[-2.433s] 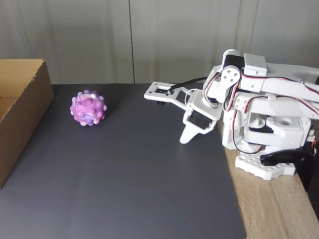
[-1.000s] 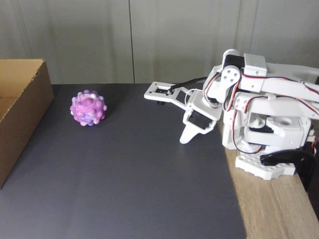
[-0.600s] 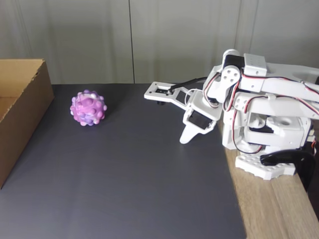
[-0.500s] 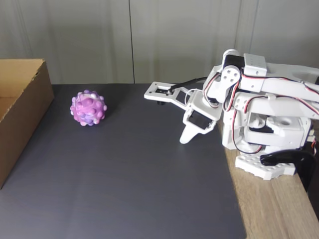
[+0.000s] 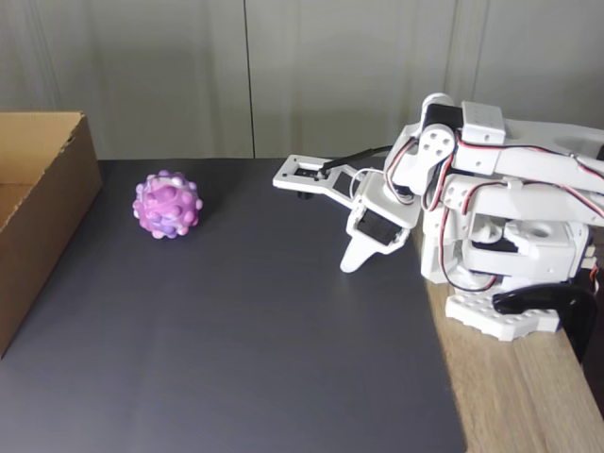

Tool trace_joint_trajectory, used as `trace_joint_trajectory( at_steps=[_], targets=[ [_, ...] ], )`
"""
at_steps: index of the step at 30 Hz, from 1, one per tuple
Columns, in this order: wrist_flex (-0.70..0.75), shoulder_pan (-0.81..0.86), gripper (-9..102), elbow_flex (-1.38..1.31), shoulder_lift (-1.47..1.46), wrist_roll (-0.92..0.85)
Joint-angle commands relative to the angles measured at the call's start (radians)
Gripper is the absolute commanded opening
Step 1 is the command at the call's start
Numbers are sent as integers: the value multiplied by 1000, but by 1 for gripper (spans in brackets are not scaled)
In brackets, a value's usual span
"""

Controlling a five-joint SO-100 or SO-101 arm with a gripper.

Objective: Grasp a ball and put it in the box.

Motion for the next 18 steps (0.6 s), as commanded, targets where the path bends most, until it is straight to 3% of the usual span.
trace_joint_trajectory(
  at_steps=[1,18],
  targets=[
    [18,-8,2,5,-8,2],
    [18,-8,2,5,-8,-5]
  ],
)
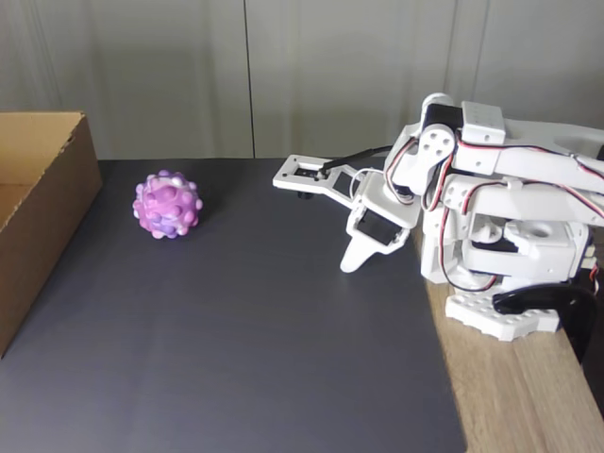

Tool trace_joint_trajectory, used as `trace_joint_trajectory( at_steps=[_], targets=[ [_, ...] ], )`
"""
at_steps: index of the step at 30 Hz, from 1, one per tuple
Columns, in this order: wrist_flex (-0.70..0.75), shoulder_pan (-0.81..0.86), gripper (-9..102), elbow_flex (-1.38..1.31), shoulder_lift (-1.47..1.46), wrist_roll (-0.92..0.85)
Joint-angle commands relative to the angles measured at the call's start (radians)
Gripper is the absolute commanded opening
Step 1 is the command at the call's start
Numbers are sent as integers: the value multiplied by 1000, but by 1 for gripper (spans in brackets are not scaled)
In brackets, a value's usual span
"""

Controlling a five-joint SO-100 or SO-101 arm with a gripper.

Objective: Grasp a ball and put it in the box.

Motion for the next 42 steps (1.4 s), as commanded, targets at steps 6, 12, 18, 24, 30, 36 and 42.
trace_joint_trajectory(
  at_steps=[6,12,18,24,30,36,42],
  targets=[
    [6,61,0,5,-11,14],
    [-43,83,1,-5,-11,40],
    [-160,71,1,-67,-11,110],
    [-173,6,0,-176,-21,98],
    [-222,-40,0,-387,-245,84],
    [-365,-71,0,-632,-584,83],
    [-482,-60,0,-876,-911,97]
  ],
)
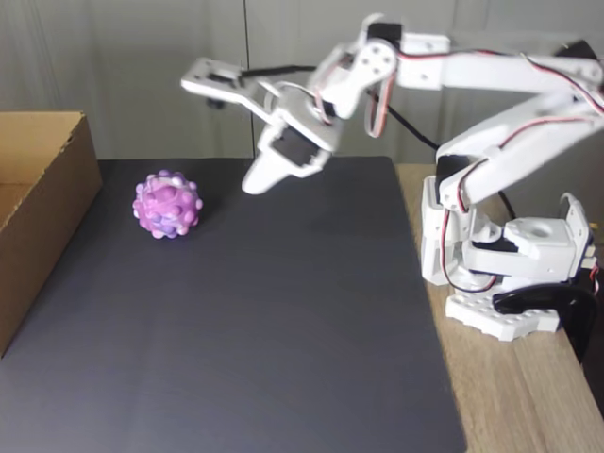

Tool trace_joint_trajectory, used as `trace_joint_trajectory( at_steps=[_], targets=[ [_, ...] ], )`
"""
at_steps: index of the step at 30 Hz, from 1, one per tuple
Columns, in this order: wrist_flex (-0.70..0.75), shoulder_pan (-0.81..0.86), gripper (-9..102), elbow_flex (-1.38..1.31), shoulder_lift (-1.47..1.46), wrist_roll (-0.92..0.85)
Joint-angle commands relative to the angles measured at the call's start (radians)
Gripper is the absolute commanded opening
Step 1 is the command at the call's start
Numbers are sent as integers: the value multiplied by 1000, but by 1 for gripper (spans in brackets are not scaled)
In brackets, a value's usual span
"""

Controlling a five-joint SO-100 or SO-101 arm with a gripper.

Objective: Grasp a ball and put it in the box.

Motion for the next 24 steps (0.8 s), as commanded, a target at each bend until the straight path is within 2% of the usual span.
trace_joint_trajectory(
  at_steps=[1,7,15,24],
  targets=[
    [-74,12,0,-137,-120,2],
    [-170,67,0,-279,-307,8],
    [-229,124,1,-422,-477,29],
    [-278,152,7,-463,-575,51]
  ],
)
